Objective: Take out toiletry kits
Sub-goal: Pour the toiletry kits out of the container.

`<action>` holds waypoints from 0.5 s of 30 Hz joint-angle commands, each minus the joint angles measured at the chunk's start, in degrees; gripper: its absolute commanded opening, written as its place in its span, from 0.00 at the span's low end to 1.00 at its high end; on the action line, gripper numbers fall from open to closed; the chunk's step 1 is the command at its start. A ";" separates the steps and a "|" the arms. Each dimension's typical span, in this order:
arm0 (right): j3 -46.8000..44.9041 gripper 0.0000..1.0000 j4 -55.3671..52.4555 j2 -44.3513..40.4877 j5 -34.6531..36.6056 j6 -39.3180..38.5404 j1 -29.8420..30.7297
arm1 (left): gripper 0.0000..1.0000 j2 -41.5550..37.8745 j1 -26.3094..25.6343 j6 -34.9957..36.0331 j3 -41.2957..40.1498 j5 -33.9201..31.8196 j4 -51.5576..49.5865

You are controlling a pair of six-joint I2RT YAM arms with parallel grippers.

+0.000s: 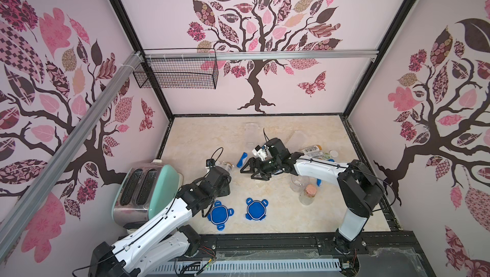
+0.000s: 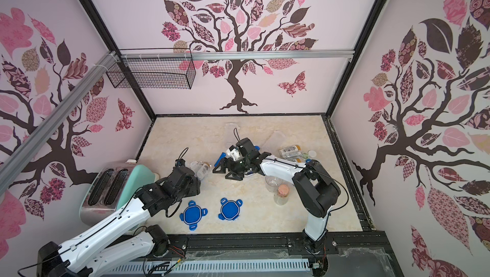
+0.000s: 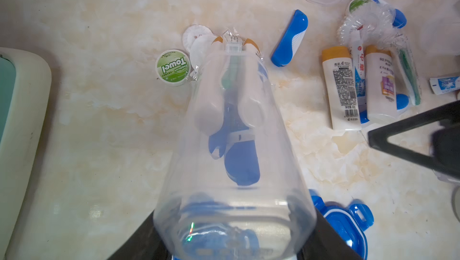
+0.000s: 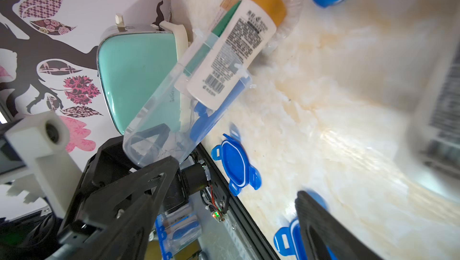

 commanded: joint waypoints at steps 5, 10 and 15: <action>-0.76 0.91 -5.23 -3.63 4.70 -6.86 -1.40 | 0.34 1.37 0.46 0.96 2.69 -0.84 2.57; -1.01 0.91 -5.57 -4.34 4.80 -7.71 -2.06 | 0.34 0.18 0.46 1.58 3.45 0.10 0.28; -1.49 0.92 -5.63 -4.82 4.72 -7.98 -2.69 | 0.35 -1.49 0.46 0.53 3.76 1.95 -3.06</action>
